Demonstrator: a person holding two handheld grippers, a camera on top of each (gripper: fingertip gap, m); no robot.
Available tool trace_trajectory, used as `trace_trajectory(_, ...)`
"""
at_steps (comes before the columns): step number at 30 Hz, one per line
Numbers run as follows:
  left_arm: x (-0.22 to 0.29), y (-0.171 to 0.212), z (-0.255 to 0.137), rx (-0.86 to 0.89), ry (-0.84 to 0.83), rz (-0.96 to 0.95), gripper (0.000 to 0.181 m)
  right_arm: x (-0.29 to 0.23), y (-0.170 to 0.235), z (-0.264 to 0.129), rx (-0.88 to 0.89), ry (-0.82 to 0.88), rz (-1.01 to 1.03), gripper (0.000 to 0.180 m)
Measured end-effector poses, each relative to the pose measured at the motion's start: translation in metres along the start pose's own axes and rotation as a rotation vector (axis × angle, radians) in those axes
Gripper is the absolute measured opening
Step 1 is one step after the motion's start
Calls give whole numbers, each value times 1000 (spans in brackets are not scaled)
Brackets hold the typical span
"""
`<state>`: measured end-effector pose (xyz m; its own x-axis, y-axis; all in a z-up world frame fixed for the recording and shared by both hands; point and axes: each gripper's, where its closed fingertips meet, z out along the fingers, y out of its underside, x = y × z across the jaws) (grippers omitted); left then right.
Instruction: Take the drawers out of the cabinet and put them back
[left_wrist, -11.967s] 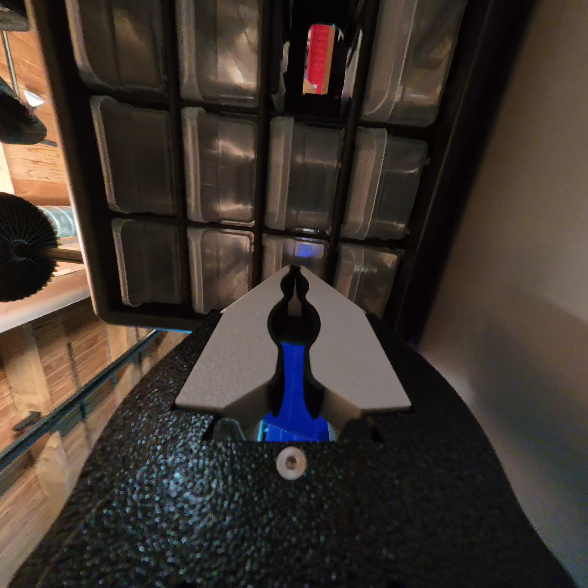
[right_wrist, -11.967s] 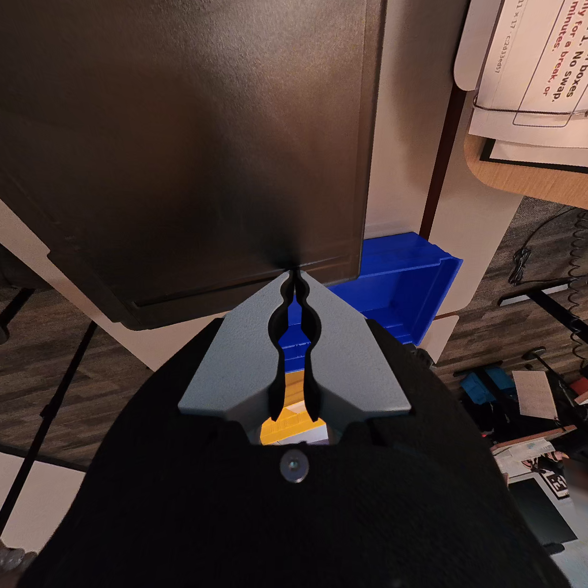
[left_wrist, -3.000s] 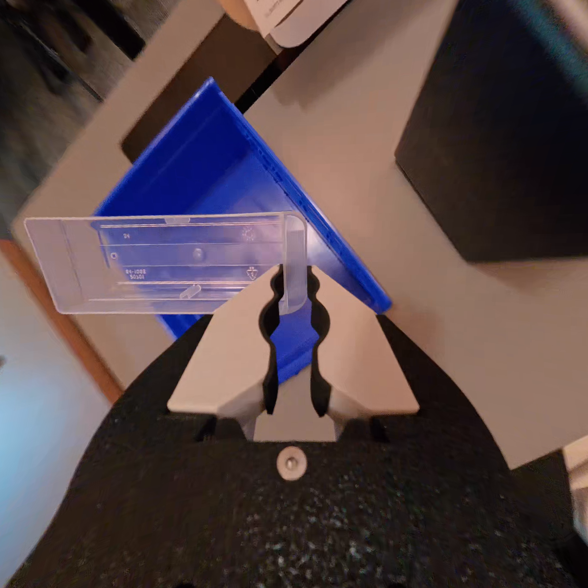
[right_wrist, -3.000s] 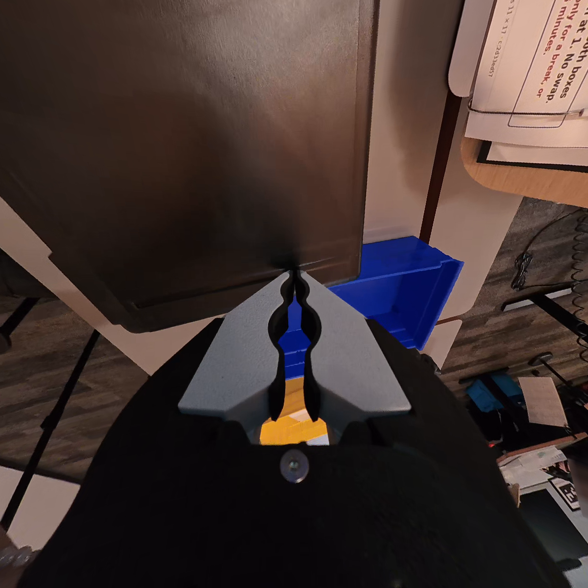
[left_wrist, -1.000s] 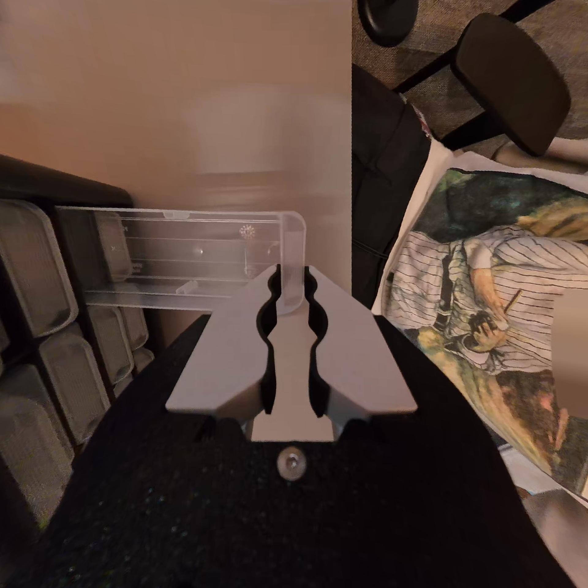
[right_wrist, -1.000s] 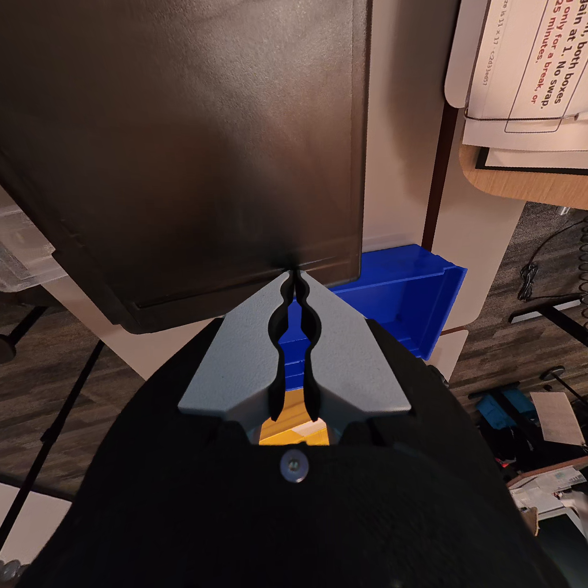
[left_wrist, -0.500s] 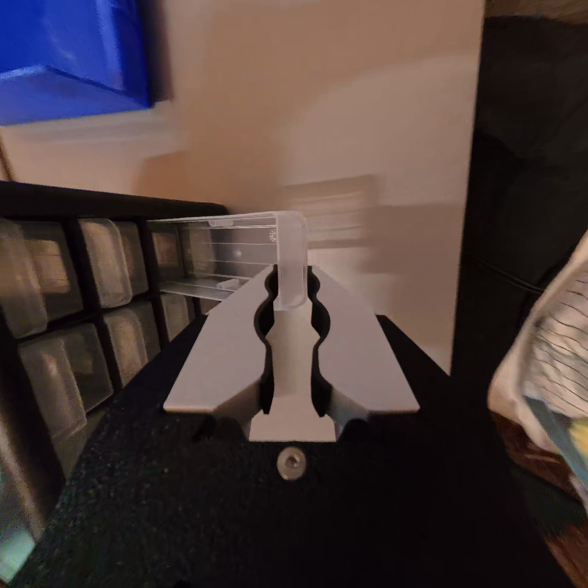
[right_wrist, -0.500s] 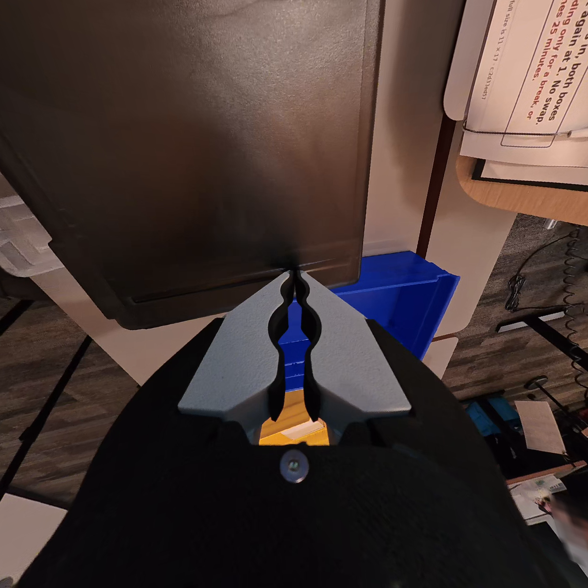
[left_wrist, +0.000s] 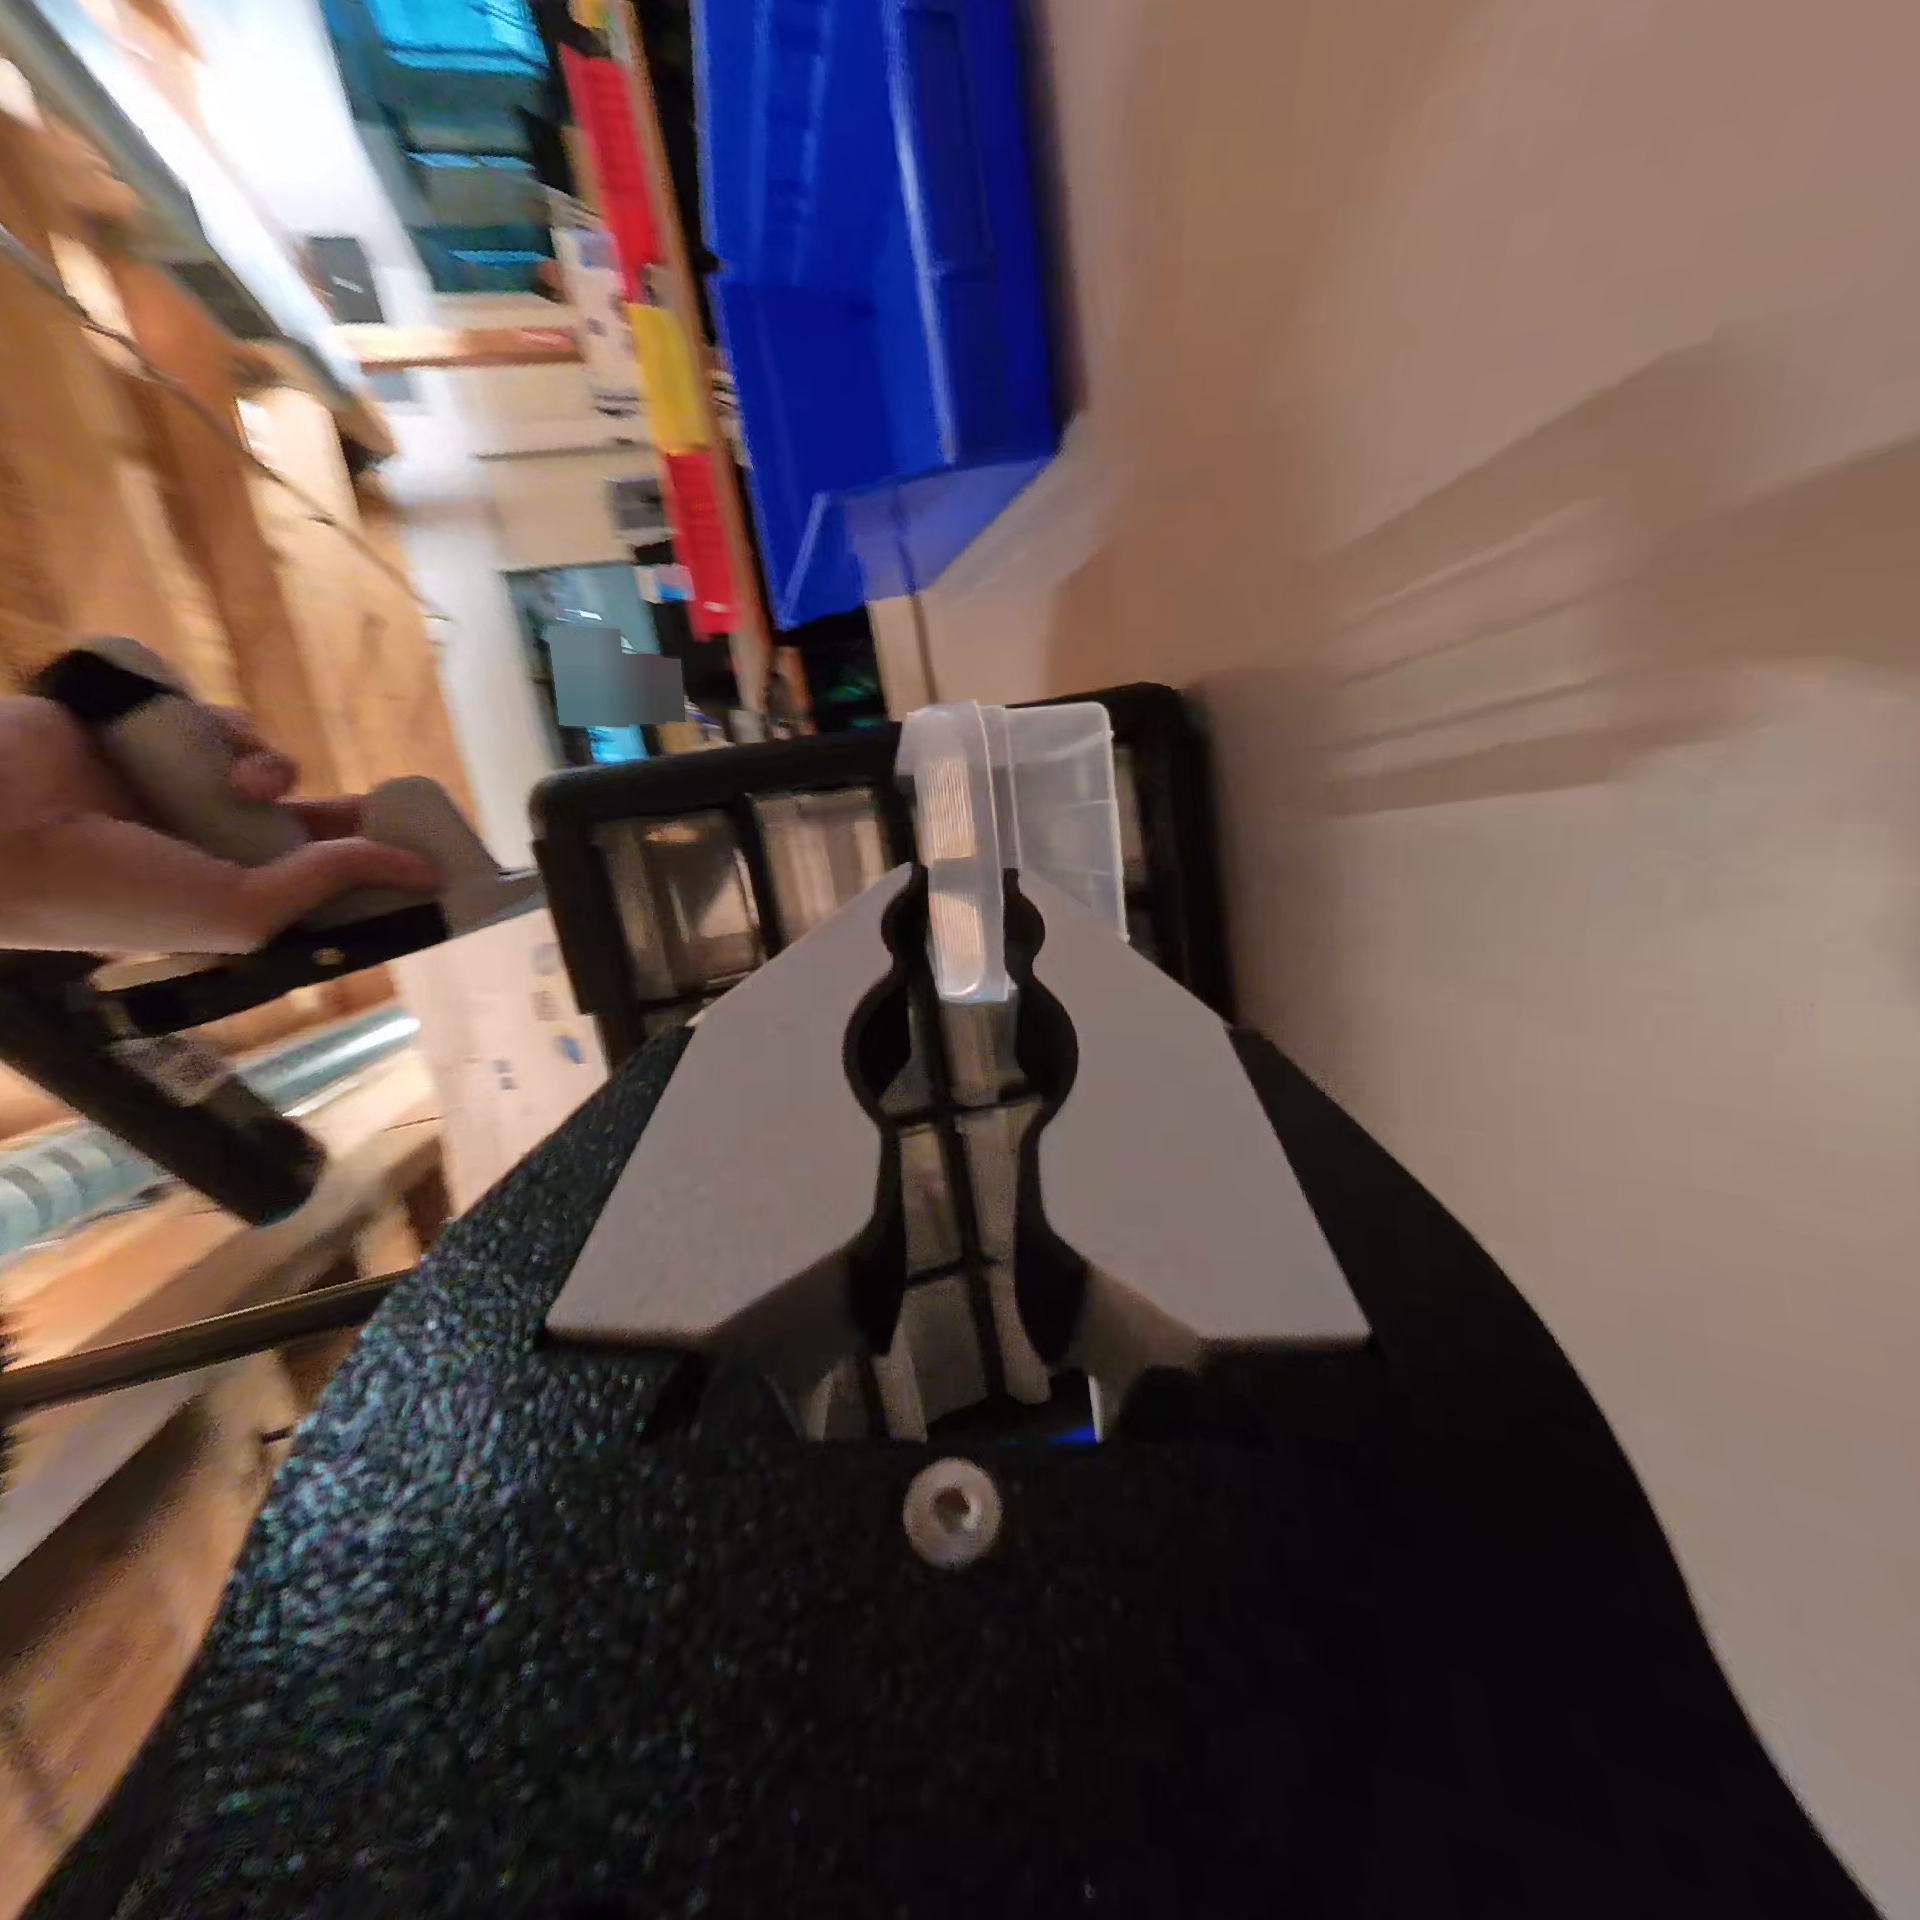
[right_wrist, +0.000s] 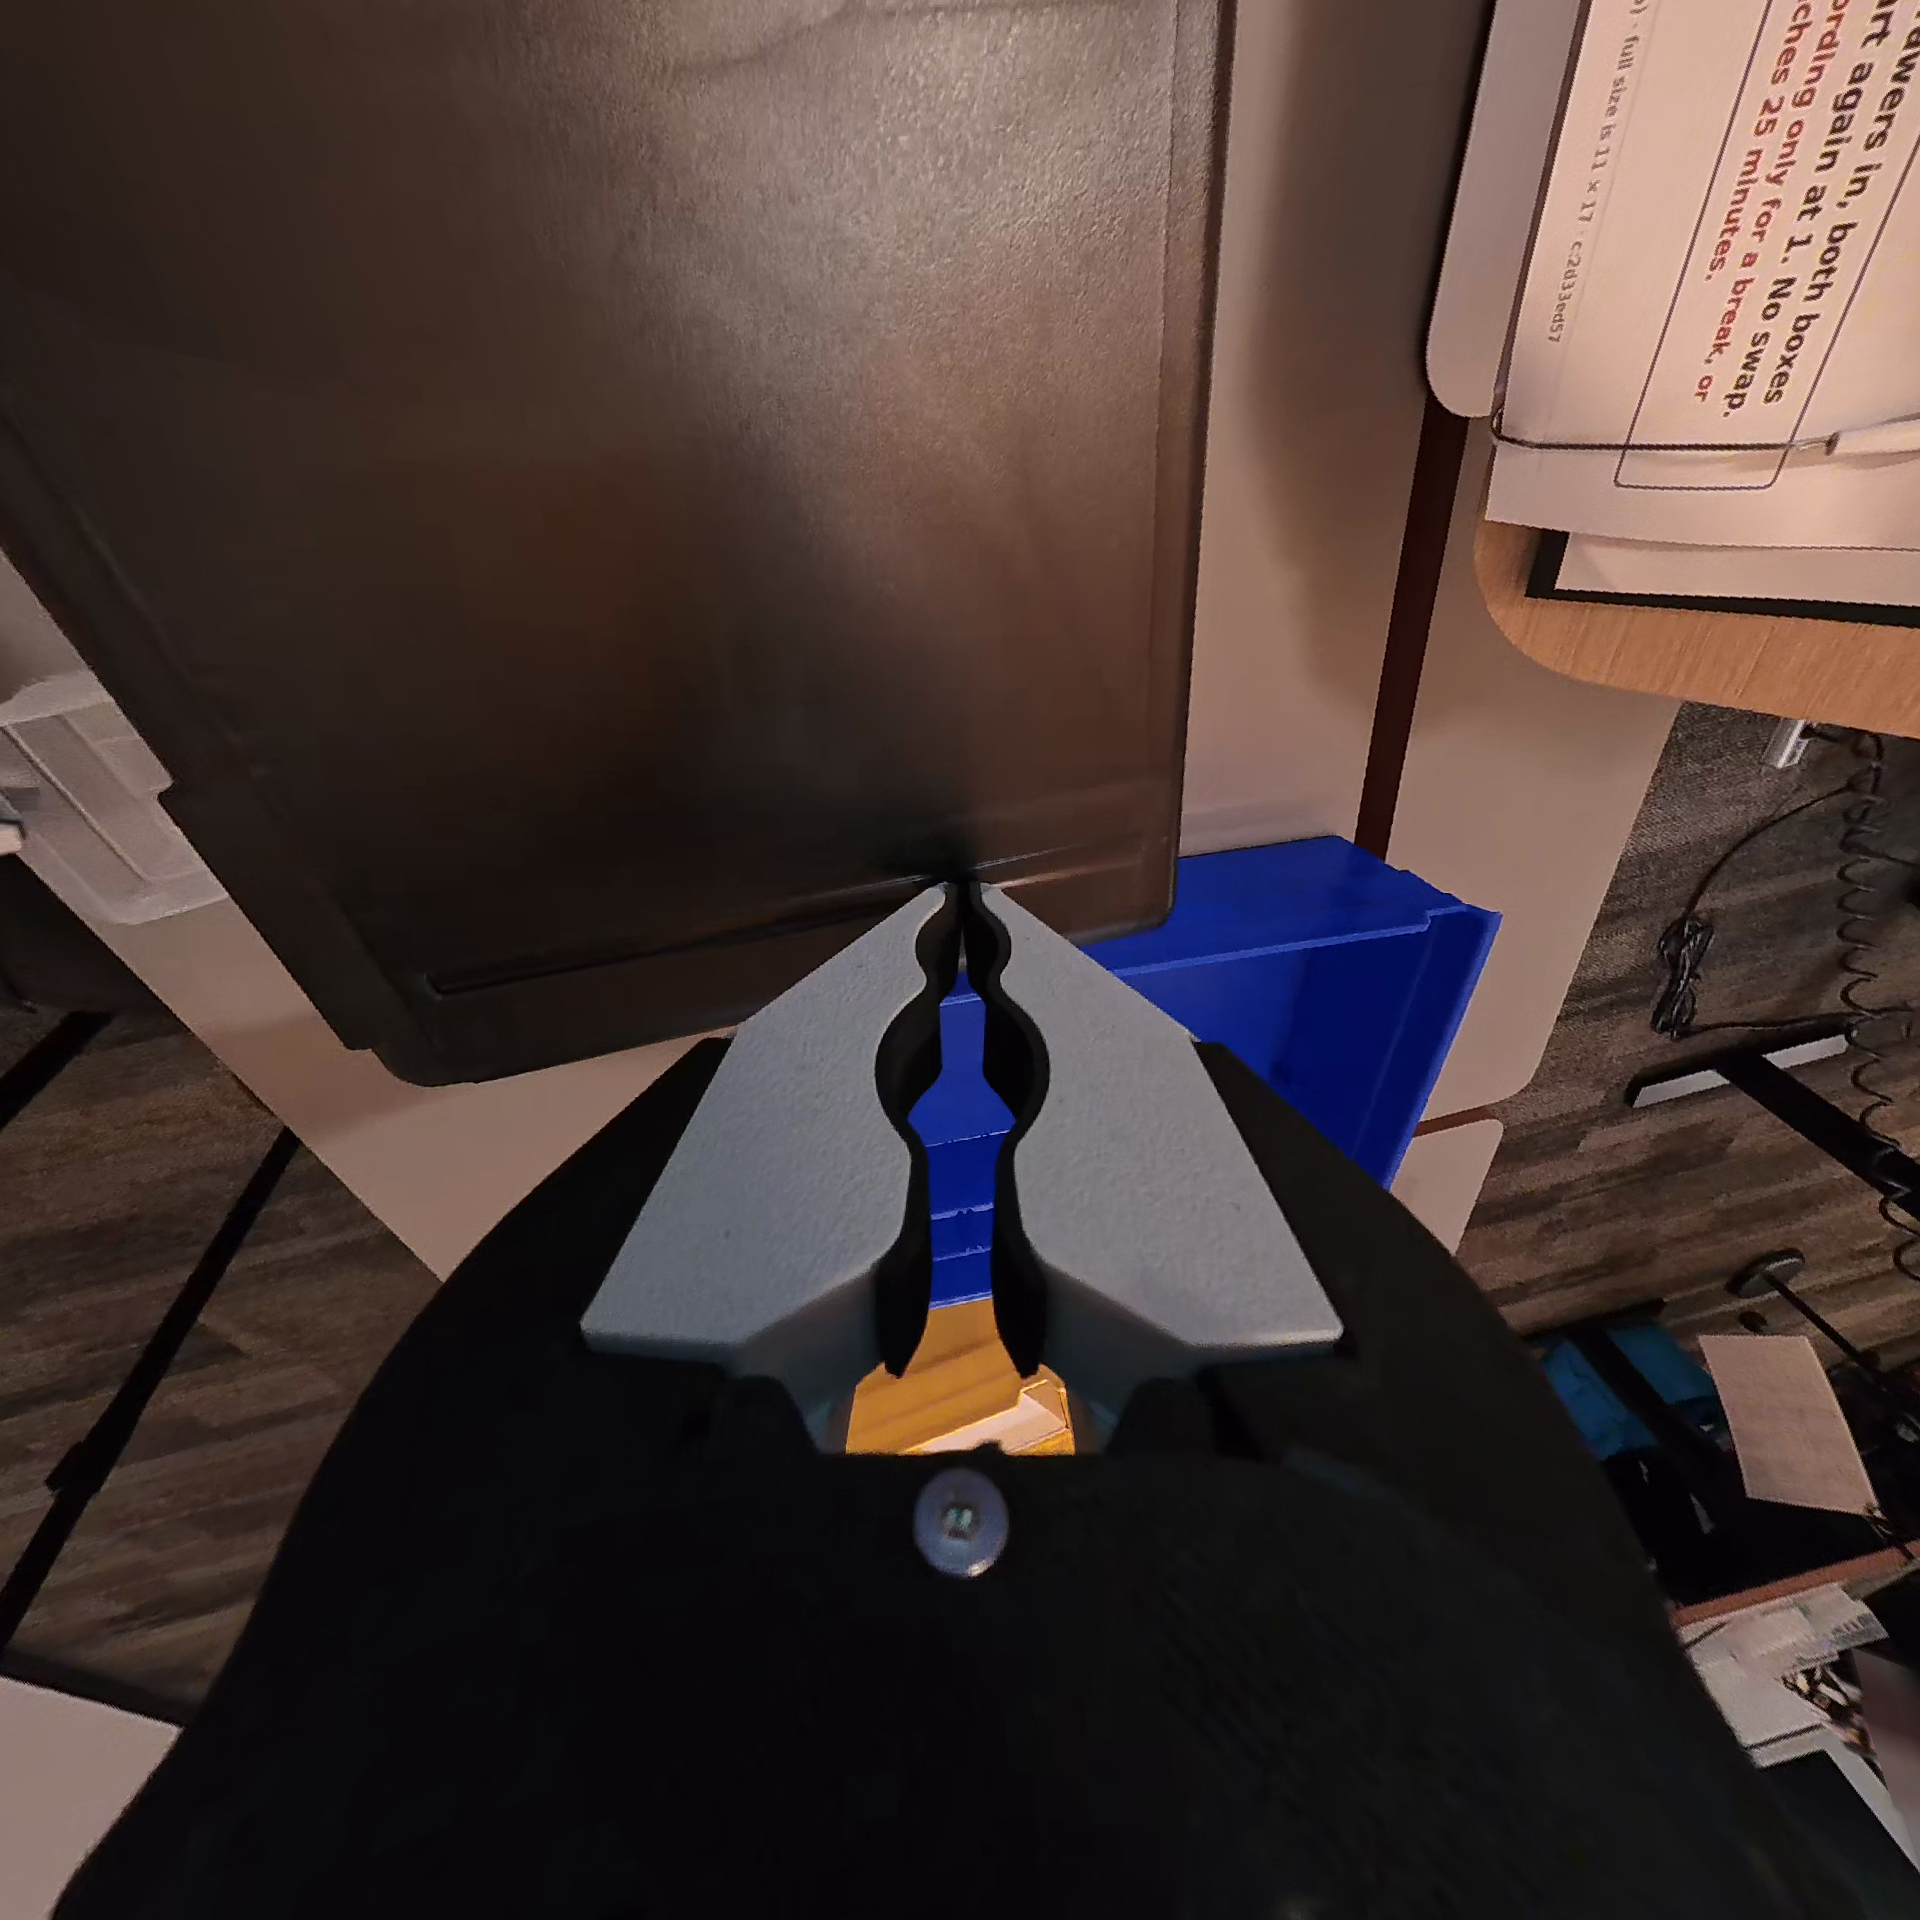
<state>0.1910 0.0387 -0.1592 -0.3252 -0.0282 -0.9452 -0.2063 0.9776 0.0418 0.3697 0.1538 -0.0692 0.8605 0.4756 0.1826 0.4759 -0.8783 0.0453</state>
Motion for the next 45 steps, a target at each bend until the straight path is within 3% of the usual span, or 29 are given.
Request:
trace_trajectory(5,1,-1,-1,55,-243,67,6,0,0,0,5,9,2,0)
trace_trajectory(20,4,-1,12,127,-507,88,4,0,0,0,24,14,16,0)
trace_trajectory(25,9,21,24,63,-504,99,5,0,0,0,44,11,21,0)
trace_trajectory(45,-13,45,87,-58,-476,106,6,0,0,0,36,18,17,0)
